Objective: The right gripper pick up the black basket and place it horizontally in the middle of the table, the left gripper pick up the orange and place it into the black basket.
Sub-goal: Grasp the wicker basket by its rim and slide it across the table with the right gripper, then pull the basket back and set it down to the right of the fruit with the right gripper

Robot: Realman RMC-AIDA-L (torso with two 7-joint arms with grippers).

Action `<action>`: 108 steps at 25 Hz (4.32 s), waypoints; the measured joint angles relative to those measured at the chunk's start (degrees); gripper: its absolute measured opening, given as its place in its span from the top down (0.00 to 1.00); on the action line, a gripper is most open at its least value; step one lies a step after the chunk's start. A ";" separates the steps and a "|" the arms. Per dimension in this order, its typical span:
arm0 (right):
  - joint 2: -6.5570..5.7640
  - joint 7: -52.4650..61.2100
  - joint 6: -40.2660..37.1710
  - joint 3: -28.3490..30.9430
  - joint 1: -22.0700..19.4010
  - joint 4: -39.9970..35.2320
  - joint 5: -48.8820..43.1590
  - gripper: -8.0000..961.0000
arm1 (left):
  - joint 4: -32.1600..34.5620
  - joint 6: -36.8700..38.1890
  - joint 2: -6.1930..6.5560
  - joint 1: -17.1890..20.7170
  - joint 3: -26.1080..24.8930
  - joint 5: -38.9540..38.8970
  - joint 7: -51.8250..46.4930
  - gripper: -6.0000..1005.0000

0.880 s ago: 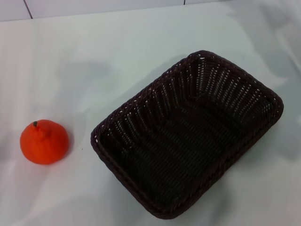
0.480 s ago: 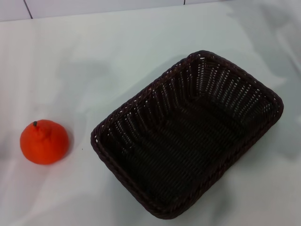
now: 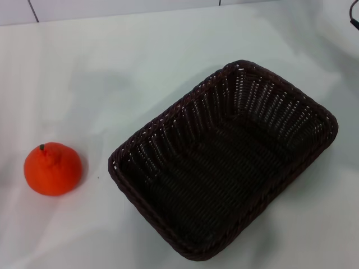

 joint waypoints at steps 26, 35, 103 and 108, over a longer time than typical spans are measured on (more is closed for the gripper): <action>-5.76 44.30 40.13 -12.97 12.39 -27.39 -64.87 0.05 | -0.38 1.93 0.10 -2.59 0.34 0.07 0.10 0.07; -4.83 43.75 34.64 -16.47 13.57 -16.50 -67.70 0.05 | -0.31 2.03 0.11 -2.65 0.75 0.07 0.30 0.07; -2.78 55.54 24.07 10.45 3.01 -3.98 -48.57 0.28 | -1.17 2.23 0.40 -1.66 3.00 0.13 0.16 0.07; -3.26 54.18 21.67 15.70 2.12 -4.34 -48.04 0.24 | -3.79 4.22 1.18 0.50 7.07 2.77 0.10 0.07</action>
